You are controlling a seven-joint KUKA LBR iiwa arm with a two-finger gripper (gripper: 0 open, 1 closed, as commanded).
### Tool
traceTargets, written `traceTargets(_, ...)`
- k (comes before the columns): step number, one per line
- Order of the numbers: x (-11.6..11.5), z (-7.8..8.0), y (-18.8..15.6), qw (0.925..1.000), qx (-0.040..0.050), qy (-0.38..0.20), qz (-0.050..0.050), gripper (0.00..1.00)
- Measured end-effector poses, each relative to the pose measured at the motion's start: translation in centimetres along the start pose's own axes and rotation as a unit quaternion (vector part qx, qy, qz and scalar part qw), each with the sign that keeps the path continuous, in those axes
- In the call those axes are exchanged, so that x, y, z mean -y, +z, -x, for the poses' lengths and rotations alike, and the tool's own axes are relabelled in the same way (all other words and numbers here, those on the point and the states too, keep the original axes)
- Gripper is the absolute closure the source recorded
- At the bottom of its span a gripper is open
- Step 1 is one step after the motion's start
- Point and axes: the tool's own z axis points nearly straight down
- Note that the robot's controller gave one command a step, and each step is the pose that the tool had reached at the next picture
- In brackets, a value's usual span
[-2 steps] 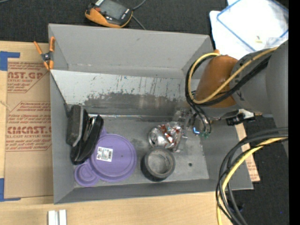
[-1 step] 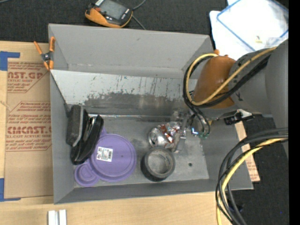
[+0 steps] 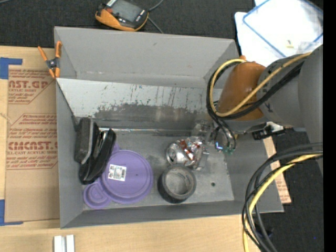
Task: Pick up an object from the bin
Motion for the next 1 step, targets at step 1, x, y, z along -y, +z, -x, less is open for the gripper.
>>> traceTargets(1,-0.39,-0.22,-0.02,0.9999,0.0015,-0.011,-0.001,0.00)
